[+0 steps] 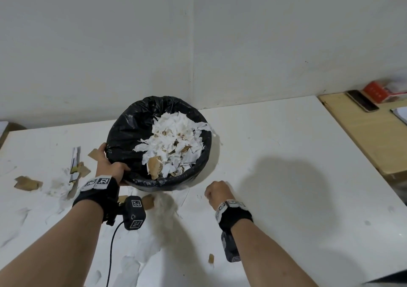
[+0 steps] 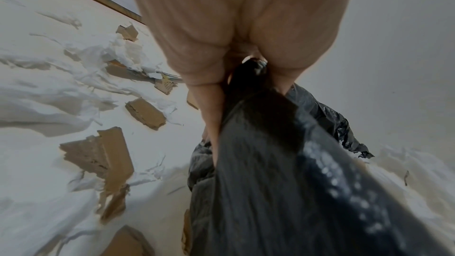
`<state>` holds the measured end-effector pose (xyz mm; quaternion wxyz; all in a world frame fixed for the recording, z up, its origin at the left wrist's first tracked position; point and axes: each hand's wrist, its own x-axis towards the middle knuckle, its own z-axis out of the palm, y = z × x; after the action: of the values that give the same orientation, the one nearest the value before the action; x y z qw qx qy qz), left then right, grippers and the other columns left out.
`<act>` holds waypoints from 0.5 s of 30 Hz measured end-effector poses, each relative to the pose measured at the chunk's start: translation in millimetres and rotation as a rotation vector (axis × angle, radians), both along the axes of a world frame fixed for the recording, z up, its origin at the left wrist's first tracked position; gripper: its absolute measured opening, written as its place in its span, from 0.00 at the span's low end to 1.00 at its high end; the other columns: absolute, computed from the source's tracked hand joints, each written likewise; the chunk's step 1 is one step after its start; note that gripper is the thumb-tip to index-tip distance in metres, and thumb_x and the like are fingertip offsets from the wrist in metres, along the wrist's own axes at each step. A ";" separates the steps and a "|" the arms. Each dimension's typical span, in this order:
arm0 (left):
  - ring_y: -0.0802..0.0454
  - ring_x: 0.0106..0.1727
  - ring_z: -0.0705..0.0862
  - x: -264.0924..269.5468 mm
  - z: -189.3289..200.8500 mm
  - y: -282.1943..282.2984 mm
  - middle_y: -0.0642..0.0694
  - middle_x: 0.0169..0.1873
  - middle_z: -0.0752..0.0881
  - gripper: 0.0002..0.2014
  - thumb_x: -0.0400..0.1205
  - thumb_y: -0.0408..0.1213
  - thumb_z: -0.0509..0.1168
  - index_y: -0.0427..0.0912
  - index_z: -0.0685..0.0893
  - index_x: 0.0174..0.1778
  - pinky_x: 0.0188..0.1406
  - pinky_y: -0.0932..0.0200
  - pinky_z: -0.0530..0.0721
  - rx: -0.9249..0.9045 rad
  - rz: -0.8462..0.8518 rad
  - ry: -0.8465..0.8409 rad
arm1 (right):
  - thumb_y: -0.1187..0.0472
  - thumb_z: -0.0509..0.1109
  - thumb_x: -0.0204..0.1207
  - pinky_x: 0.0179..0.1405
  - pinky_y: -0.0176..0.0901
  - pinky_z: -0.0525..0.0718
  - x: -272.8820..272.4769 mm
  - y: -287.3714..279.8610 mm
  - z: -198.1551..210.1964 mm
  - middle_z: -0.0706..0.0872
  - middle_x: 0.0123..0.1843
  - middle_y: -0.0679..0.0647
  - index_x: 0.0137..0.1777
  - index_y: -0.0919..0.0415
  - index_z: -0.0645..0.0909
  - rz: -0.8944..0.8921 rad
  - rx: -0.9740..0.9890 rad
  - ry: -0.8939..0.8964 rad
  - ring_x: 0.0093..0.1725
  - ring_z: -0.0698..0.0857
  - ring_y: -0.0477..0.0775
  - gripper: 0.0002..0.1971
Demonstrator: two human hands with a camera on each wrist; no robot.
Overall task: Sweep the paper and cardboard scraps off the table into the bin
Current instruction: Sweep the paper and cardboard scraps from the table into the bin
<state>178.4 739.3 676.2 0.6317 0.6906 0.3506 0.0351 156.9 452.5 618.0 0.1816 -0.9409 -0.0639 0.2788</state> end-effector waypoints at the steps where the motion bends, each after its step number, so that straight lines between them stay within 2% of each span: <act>1: 0.34 0.54 0.77 -2.6 3.8 0.1 0.46 0.62 0.74 0.45 0.75 0.11 0.57 0.55 0.60 0.84 0.35 0.44 0.85 0.001 0.005 -0.003 | 0.76 0.62 0.68 0.37 0.31 0.80 4.0 -4.3 6.0 0.90 0.42 0.61 0.38 0.65 0.88 -0.109 0.070 -0.045 0.51 0.89 0.60 0.13; 2: 0.35 0.53 0.78 -4.8 5.8 1.2 0.45 0.62 0.74 0.45 0.75 0.11 0.57 0.54 0.60 0.84 0.34 0.46 0.84 0.005 0.011 0.001 | 0.76 0.62 0.67 0.35 0.22 0.79 10.6 -9.1 14.8 0.91 0.41 0.59 0.38 0.66 0.89 -0.225 0.173 -0.104 0.47 0.90 0.57 0.14; 3: 0.34 0.53 0.78 -7.6 7.3 2.4 0.45 0.62 0.75 0.45 0.75 0.11 0.58 0.54 0.60 0.84 0.35 0.46 0.85 0.017 0.012 0.004 | 0.77 0.63 0.67 0.37 0.22 0.82 16.9 -12.6 29.0 0.91 0.38 0.58 0.36 0.65 0.90 -0.323 0.283 -0.161 0.44 0.90 0.57 0.15; 4: 0.34 0.54 0.79 -9.7 7.6 3.2 0.44 0.63 0.75 0.45 0.74 0.11 0.58 0.54 0.60 0.83 0.37 0.44 0.85 0.036 0.016 0.006 | 0.78 0.64 0.67 0.42 0.32 0.87 25.4 -16.0 43.4 0.89 0.35 0.57 0.37 0.62 0.91 -0.393 0.385 -0.226 0.41 0.90 0.59 0.16; 5: 0.32 0.55 0.79 -11.8 9.6 2.5 0.43 0.64 0.76 0.45 0.74 0.11 0.59 0.53 0.61 0.83 0.40 0.39 0.86 0.053 0.016 0.004 | 0.78 0.65 0.68 0.45 0.43 0.90 34.9 -17.1 59.1 0.88 0.33 0.56 0.38 0.63 0.91 -0.441 0.450 -0.286 0.38 0.89 0.59 0.15; 6: 0.31 0.57 0.80 -13.9 11.5 0.7 0.41 0.65 0.77 0.45 0.73 0.12 0.59 0.53 0.61 0.83 0.45 0.34 0.87 0.064 0.018 0.008 | 0.77 0.66 0.69 0.47 0.48 0.90 43.4 -16.8 75.0 0.88 0.33 0.56 0.39 0.63 0.91 -0.456 0.503 -0.344 0.37 0.89 0.58 0.14; 8: 0.28 0.60 0.81 -15.6 14.4 -6.1 0.37 0.67 0.78 0.46 0.72 0.12 0.60 0.54 0.61 0.82 0.48 0.29 0.87 0.064 0.013 0.012 | 0.75 0.66 0.71 0.49 0.49 0.89 57.5 -9.3 102.6 0.90 0.37 0.58 0.41 0.63 0.91 -0.423 0.563 -0.429 0.40 0.89 0.56 0.13; 9: 0.27 0.60 0.81 -15.4 15.4 -10.5 0.35 0.69 0.78 0.46 0.72 0.12 0.60 0.54 0.61 0.82 0.46 0.30 0.87 0.059 0.001 0.011 | 0.75 0.66 0.72 0.51 0.49 0.89 60.7 -4.3 113.8 0.92 0.40 0.58 0.41 0.63 0.91 -0.381 0.566 -0.444 0.42 0.89 0.55 0.13; 12: 0.29 0.57 0.80 -10.0 17.1 -24.1 0.34 0.70 0.78 0.46 0.73 0.12 0.59 0.54 0.59 0.84 0.34 0.42 0.87 0.046 -0.017 0.010 | 0.77 0.64 0.74 0.62 0.46 0.85 67.8 4.8 124.5 0.91 0.51 0.57 0.46 0.62 0.91 -0.207 0.437 -0.429 0.53 0.88 0.53 0.16; 13: 0.28 0.57 0.80 -6.8 15.6 -27.3 0.34 0.70 0.78 0.47 0.73 0.12 0.59 0.54 0.59 0.84 0.33 0.43 0.87 0.043 -0.020 0.005 | 0.78 0.63 0.74 0.64 0.45 0.83 70.0 2.7 124.1 0.91 0.54 0.57 0.48 0.61 0.91 -0.193 0.426 -0.432 0.56 0.87 0.53 0.17; 15: 0.29 0.57 0.80 -0.4 13.9 -33.4 0.34 0.71 0.77 0.47 0.73 0.12 0.59 0.55 0.59 0.84 0.33 0.41 0.87 0.026 -0.008 0.004 | 0.78 0.61 0.74 0.63 0.41 0.82 76.4 -9.9 122.5 0.89 0.55 0.54 0.48 0.58 0.90 -0.245 0.460 -0.499 0.56 0.86 0.52 0.19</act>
<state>178.0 705.8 690.0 0.6219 0.7002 0.3487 0.0358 233.3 442.6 740.5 0.3995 -0.9151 -0.0538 -0.0048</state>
